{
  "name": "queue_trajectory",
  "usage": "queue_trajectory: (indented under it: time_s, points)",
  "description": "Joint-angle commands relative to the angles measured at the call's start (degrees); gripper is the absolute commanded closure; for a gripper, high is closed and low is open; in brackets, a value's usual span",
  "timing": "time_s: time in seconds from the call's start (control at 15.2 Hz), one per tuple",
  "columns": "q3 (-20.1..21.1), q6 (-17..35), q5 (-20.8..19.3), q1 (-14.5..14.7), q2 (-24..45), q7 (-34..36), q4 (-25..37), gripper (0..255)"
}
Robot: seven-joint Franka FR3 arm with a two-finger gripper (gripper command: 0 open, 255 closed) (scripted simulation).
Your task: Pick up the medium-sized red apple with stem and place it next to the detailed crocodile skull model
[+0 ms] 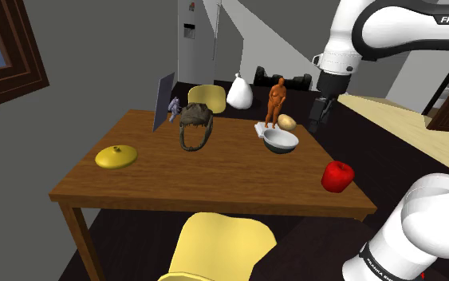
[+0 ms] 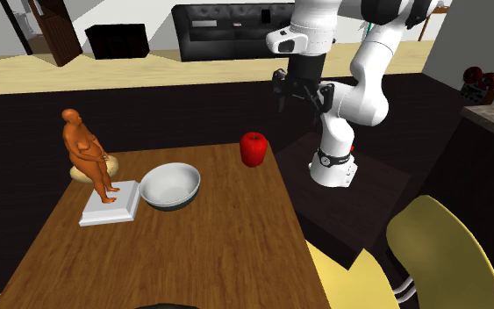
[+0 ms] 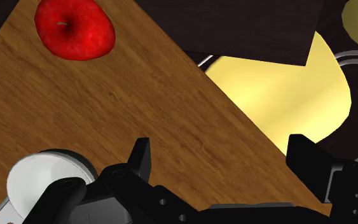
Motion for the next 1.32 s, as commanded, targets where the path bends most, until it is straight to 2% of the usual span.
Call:
queue_trajectory:
  time_s: [0.0,0.33,0.73,1.25]
  points:
    - [0.0,0.0,0.0,0.0,0.0,0.0,0.0,0]
    - [-6.7,4.5,-3.7,-2.2,-7.5,-7.2,-8.9,0]
    - [-16.5,10.3,-9.7,-6.3,-13.5,-16.6,-17.0,0]
    - [-32.7,20.2,-18.8,-12.6,-13.5,-30.5,-22.4,0]
